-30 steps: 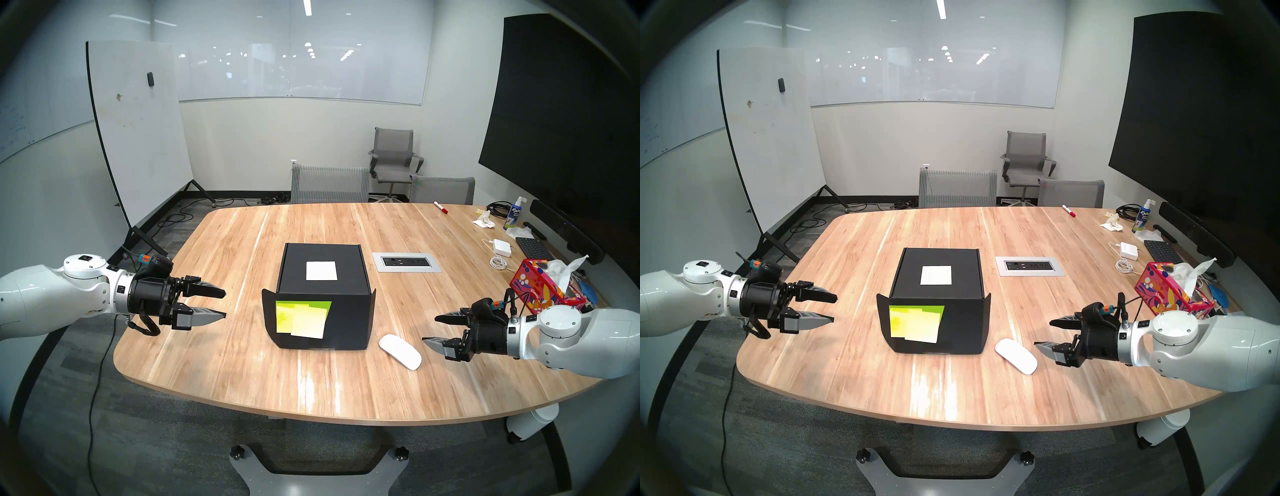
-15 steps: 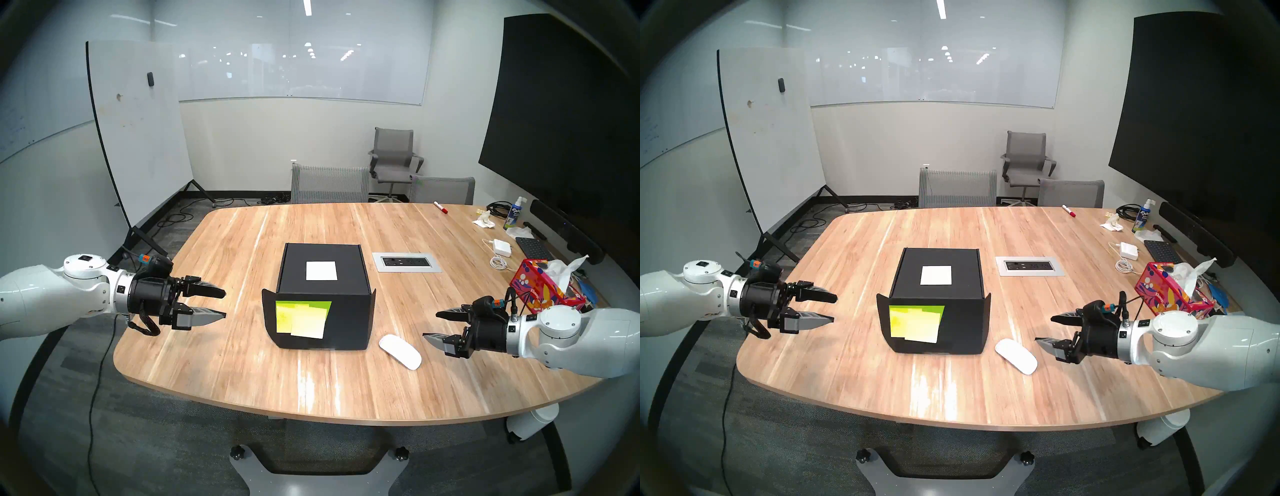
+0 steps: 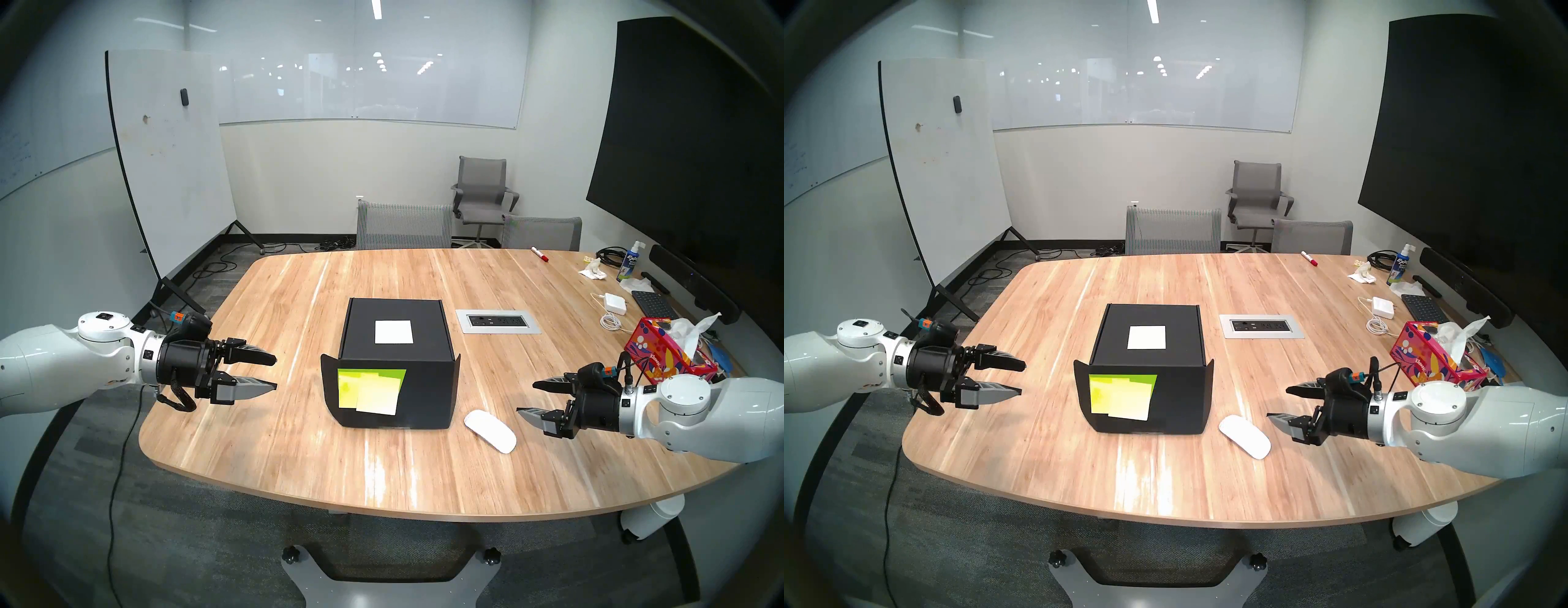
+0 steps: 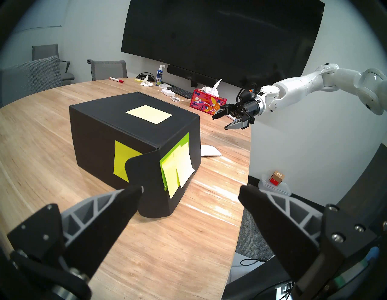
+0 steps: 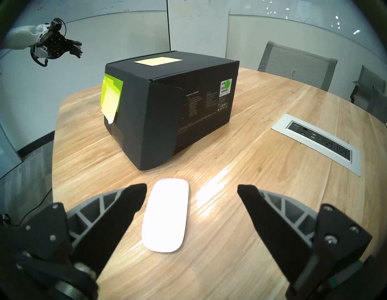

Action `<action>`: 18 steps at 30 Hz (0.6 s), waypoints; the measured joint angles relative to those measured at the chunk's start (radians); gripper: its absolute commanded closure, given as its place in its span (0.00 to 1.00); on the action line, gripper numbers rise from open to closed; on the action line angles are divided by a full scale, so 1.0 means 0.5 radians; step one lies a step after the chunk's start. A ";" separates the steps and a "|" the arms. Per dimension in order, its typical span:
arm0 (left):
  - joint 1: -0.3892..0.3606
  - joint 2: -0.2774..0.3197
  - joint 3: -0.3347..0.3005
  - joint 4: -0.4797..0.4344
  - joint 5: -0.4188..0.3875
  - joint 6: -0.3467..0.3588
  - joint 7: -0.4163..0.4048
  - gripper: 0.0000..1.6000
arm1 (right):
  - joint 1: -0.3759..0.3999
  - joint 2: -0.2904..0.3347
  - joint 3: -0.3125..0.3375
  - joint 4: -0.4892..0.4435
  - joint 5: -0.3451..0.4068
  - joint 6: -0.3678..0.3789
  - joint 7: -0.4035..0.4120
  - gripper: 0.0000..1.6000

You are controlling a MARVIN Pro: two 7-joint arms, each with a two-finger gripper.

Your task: Open the box and place the mouse inside

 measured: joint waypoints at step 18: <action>0.000 0.000 0.000 0.000 0.000 0.000 0.000 0.00 | -0.004 0.003 0.000 -0.005 0.001 -0.002 0.004 0.00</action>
